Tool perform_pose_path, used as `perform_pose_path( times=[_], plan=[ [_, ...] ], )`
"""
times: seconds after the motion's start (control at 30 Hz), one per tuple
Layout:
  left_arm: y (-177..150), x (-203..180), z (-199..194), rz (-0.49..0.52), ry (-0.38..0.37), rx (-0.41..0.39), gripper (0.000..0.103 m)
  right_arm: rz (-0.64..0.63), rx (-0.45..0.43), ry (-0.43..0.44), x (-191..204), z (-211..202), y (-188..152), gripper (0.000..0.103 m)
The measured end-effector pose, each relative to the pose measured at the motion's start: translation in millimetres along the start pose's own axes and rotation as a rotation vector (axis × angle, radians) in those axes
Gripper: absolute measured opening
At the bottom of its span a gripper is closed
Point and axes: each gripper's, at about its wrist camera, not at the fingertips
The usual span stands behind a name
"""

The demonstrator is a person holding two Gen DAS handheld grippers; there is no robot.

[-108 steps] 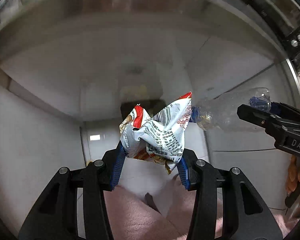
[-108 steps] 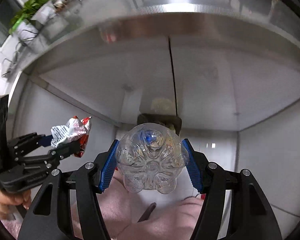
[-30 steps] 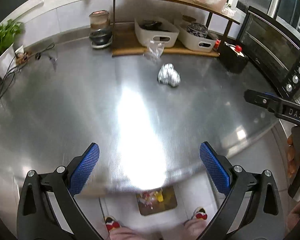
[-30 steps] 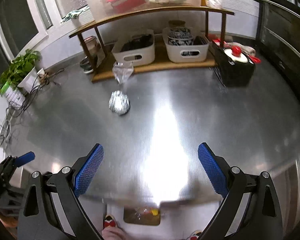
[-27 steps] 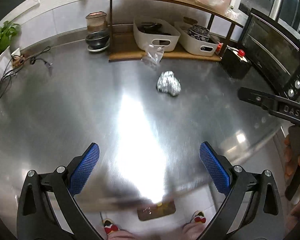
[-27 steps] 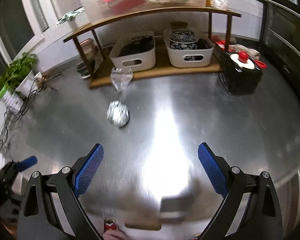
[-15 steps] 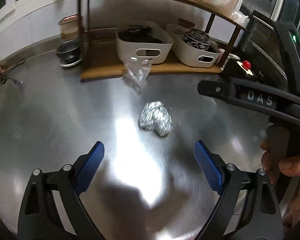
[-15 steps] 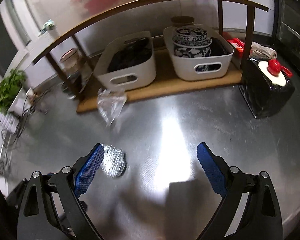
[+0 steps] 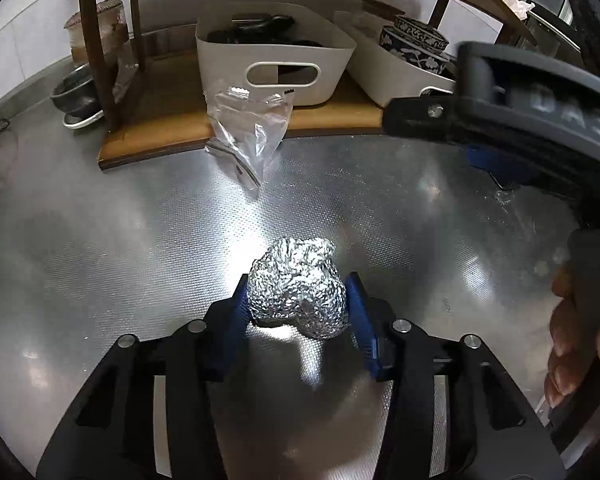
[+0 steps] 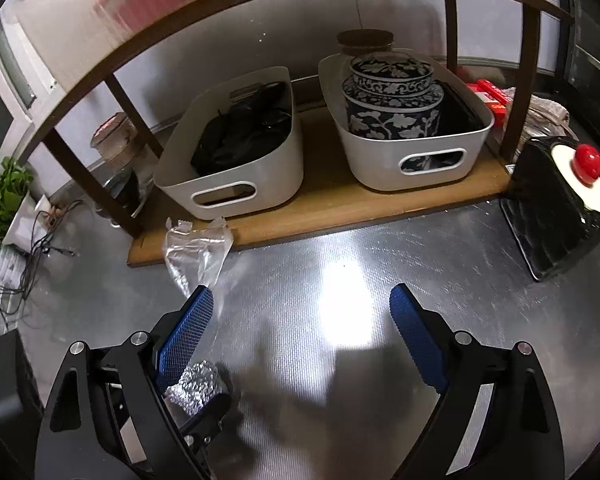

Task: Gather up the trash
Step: 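Grasp the foil ball with the left tool while the right grasps a small clear bag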

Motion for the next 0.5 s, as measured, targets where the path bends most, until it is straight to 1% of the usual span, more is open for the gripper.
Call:
perform_pose_path(
  times=[0.07,0.13,0.23,0.47,0.5],
  plan=[
    [0,3,0,-0.004,-0.013,0.000,0.043,-0.002,0.009,-0.001,2,9,2,0.090],
    [0,9,-2,-0.014,-0.009,-0.001,0.042,-0.006,0.018,0.003,6,17,4,0.090],
    [-1,23,-10,-0.020,0.018,-0.017,0.041,-0.027,0.020,0.011,16,28,9,0.090],
    [6,62,-29,-0.064,0.071,-0.061,0.041,-0.107,0.028,0.002,60,58,24,0.090],
    [6,68,-31,-0.071,0.078,-0.064,0.041,-0.117,0.032,-0.001,66,63,26,0.086]
  ],
)
Point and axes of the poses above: each gripper's, at about its wrist camera, not at the fingertips, and z roughly the way its jaws point, x to its left, y to its top, and after that the axes turned 13 degrees about -z, right-handed
